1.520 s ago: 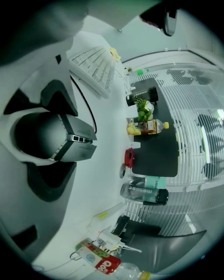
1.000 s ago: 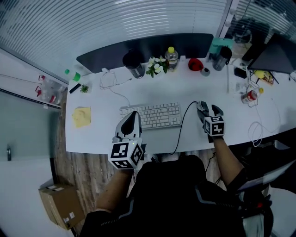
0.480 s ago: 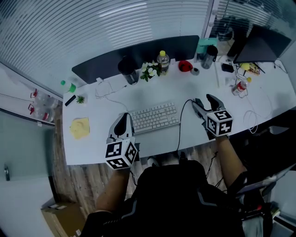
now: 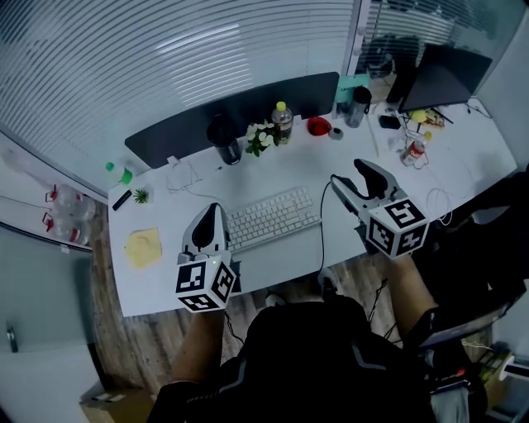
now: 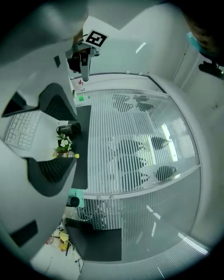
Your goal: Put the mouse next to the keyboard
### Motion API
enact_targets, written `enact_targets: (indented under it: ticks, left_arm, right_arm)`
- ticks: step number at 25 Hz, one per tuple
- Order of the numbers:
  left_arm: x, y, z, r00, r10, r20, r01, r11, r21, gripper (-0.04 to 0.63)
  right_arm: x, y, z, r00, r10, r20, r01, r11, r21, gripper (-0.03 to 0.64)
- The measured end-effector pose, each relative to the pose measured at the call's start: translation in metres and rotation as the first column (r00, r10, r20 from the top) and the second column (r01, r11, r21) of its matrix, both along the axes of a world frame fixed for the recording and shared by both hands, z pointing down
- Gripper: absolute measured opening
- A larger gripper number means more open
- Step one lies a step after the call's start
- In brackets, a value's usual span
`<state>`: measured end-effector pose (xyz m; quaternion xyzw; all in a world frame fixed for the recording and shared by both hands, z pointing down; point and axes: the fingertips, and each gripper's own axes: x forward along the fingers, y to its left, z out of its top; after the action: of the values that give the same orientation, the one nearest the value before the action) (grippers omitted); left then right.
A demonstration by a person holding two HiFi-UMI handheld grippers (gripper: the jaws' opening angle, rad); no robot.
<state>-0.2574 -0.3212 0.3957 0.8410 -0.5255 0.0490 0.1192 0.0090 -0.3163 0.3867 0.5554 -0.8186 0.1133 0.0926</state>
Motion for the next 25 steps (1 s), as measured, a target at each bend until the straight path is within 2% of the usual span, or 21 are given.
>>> enact_targets:
  ticks: [4, 8, 12, 18, 20, 25]
  left_arm:
    - [-0.009, 0.002, -0.015, 1.000, 0.000, -0.015, 0.000, 0.999, 0.037, 0.031]
    - [-0.009, 0.009, -0.029, 0.998, 0.036, -0.060, -0.033, 0.998, 0.049, 0.031]
    - [-0.016, 0.012, -0.050, 0.998, -0.056, -0.042, 0.060, 0.991, 0.117, 0.031]
    - [0.002, 0.024, -0.063, 0.996, -0.042, -0.073, 0.049, 0.994, 0.096, 0.031]
    - [0.008, 0.028, -0.066, 0.997, -0.035, -0.071, 0.042, 0.994, 0.097, 0.031]
    - [0.022, 0.031, -0.065, 0.999, -0.027, -0.028, 0.030, 0.993, 0.118, 0.029]
  right_arm:
    - [-0.018, 0.011, -0.028, 1.000, 0.011, 0.011, -0.012, 0.998, 0.057, 0.207]
    - [-0.030, 0.019, -0.042, 1.000, 0.002, 0.001, -0.002, 0.996, 0.088, 0.172]
    - [-0.032, 0.021, -0.053, 0.999, -0.029, 0.015, 0.028, 0.995, 0.101, 0.125]
    - [-0.021, 0.023, -0.060, 0.997, -0.073, 0.021, 0.070, 0.992, 0.106, 0.047]
    - [-0.016, 0.023, -0.061, 0.997, -0.082, 0.014, 0.080, 0.991, 0.110, 0.001]
    - [-0.007, 0.021, -0.062, 0.994, -0.110, -0.010, 0.111, 0.985, 0.133, 0.000]
